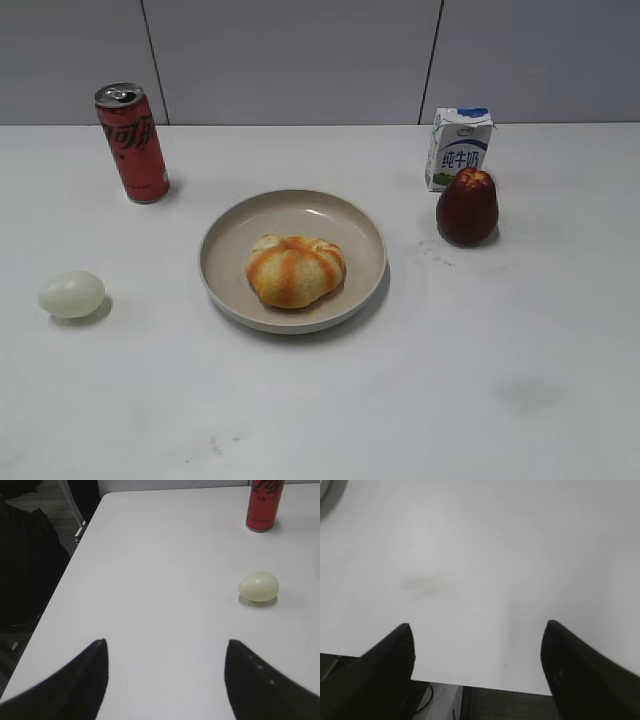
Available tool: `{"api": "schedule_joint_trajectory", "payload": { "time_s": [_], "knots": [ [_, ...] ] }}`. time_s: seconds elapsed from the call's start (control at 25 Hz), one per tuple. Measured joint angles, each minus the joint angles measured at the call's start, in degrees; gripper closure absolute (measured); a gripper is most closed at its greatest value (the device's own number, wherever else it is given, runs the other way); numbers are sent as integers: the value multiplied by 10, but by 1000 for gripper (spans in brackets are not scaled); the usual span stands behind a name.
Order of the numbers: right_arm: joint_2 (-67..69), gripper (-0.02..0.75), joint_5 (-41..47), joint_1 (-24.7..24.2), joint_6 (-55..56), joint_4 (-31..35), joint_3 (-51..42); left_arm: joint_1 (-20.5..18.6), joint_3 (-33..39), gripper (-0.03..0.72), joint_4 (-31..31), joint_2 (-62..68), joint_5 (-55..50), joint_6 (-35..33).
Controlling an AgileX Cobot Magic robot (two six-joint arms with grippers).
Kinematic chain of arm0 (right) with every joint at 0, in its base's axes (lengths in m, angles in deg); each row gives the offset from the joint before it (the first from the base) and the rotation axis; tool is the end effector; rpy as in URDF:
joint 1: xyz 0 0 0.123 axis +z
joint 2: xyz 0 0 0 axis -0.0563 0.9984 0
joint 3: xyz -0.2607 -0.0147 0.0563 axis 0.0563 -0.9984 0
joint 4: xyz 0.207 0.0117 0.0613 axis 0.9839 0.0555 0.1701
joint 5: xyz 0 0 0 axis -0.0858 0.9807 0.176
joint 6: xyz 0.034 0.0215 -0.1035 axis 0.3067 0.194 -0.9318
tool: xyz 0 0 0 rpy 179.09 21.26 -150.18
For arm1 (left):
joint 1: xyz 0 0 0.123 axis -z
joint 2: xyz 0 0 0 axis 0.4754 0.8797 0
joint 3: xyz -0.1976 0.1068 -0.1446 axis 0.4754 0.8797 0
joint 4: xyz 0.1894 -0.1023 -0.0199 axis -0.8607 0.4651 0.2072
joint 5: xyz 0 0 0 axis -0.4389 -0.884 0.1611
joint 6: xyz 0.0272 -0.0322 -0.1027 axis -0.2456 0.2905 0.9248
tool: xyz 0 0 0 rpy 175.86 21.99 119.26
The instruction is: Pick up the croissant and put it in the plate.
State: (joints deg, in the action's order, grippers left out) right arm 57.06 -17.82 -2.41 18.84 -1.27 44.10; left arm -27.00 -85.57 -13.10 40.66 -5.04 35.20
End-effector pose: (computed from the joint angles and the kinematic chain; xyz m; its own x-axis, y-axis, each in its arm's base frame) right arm 0.1651 0.0179 0.2854 -0.9083 -0.0779 -0.4111 -0.1305 0.9862 0.1015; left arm -0.0015 0.0063 0.2429 -0.4926 0.0412 -0.8693 -0.0101 0.9985 0.0530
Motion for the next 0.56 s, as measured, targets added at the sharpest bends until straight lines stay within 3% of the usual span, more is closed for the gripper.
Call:
{"api": "schedule_joint_trajectory", "payload": {
  "time_s": [0.24, 0.56],
  "knots": [
    [-258, 147, -37, 0, 0, -8, -185, 0, 0, 137, 0, 0, 0, 0],
    [-482, 147, -38, 0, -1, -18, -239, 0, 0, 137, 0, 0, 0, 0]
  ]
}}
